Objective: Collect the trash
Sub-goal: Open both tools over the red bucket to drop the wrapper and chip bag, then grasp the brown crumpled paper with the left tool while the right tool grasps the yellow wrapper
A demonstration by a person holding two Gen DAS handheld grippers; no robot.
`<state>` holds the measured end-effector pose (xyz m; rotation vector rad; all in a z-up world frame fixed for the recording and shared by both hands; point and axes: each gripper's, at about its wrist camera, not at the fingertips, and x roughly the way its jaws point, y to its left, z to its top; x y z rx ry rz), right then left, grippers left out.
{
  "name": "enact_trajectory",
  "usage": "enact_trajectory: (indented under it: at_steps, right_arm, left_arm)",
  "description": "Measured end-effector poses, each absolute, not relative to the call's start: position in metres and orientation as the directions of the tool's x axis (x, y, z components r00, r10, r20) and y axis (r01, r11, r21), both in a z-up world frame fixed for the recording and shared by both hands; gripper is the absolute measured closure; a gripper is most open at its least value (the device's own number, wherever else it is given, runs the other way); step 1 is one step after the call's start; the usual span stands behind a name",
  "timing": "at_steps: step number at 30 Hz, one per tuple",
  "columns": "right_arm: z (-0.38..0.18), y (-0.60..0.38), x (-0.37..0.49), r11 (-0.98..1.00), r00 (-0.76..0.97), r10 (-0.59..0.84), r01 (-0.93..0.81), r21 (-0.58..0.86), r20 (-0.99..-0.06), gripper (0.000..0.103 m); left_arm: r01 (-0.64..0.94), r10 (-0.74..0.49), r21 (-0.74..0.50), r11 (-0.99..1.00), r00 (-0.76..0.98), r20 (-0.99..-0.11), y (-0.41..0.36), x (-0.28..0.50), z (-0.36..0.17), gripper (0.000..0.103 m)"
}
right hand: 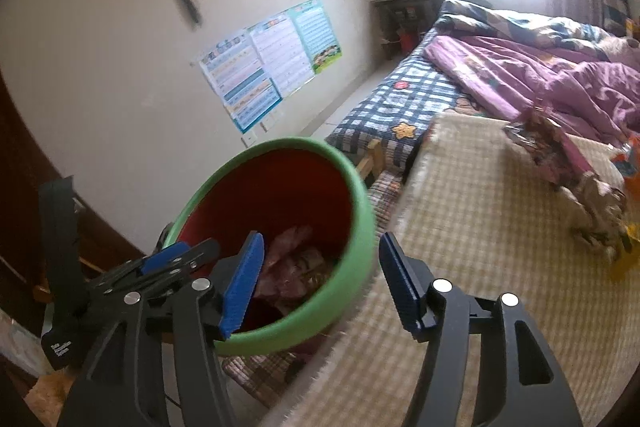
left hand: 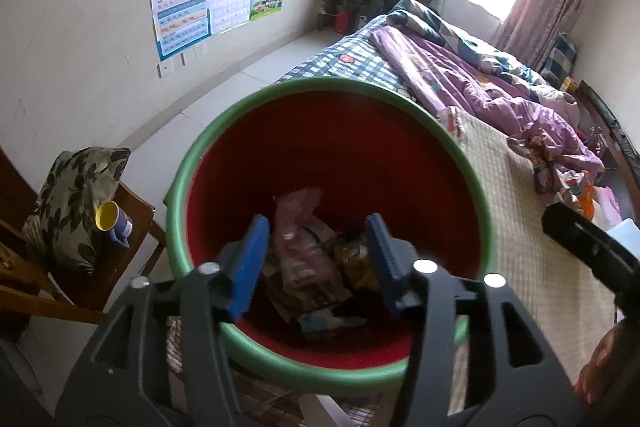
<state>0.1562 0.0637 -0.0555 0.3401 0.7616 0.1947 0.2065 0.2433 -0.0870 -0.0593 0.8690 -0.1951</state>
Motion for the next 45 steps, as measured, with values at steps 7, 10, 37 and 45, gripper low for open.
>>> enact_trajectory:
  at_steps: [7,10,37,45]
  right_arm:
    - [-0.055,0.006,0.122,0.929,0.735,0.227,0.033,0.368,-0.638,0.043]
    - [-0.056,-0.026,0.103,0.93,0.743,0.191,0.072,0.36,-0.641,0.043]
    - [-0.119,-0.189,0.103,0.931,0.663,0.18,0.122,0.343,-0.726,0.079]
    - [-0.101,-0.222,0.041,0.9,0.7,0.217,0.126,0.418,-0.68,0.08]
  left_arm:
    - [0.194,-0.225,-0.131,0.972,0.626,-0.746,0.21,0.186,-0.076,0.046]
    - [0.209,-0.238,-0.134,0.969,0.631,-0.738,0.188,0.172,-0.07,0.046]
    - [0.205,-0.235,-0.135,0.969,0.615,-0.752,0.026,0.09,-0.066,0.046]
    - [0.259,-0.286,-0.158,0.953,0.594,-0.752,-0.043,0.134,-0.077,0.038]
